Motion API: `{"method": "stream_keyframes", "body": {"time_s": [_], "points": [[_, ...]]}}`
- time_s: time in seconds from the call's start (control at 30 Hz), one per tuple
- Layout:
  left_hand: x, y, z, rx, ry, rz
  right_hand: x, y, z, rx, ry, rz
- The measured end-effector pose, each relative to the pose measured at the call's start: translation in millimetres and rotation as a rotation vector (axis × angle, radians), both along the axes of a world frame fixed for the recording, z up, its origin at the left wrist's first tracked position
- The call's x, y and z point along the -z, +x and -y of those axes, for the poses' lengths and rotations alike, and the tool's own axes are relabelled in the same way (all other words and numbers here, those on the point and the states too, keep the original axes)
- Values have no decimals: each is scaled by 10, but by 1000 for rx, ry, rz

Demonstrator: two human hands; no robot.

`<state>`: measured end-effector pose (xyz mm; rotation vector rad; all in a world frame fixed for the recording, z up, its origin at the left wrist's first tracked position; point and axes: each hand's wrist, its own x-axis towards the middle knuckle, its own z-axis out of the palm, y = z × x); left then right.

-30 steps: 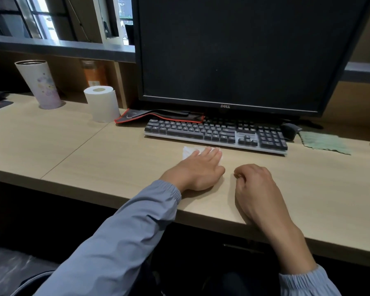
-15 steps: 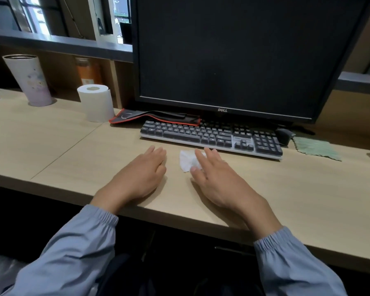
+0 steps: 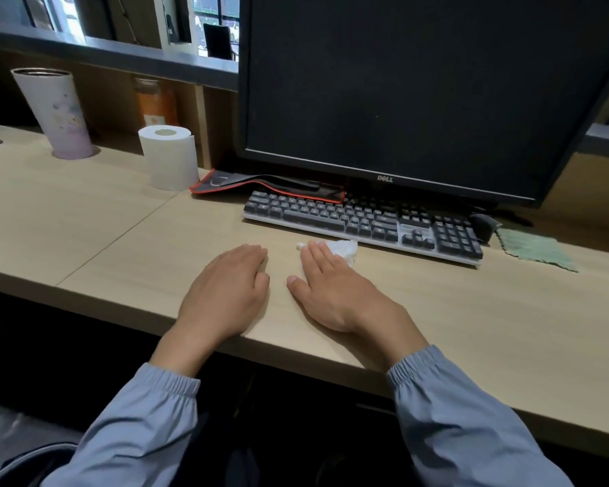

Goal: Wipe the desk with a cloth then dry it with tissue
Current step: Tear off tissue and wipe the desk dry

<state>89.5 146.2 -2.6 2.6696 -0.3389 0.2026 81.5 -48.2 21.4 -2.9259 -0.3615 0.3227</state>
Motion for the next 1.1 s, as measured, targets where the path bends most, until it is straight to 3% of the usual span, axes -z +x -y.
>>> {"method": "stream_keyframes", "body": {"time_s": [0.33,0.77,1.1], "points": [[46,-5,42,18,24,44,-39,-955,270,-24,-6,-42],[16,-18,30,10,-14,71,10,283,-210,-98,28,-47],[61,9,4,72,-8,108,-57,-107,1013,152,45,-7]]}}
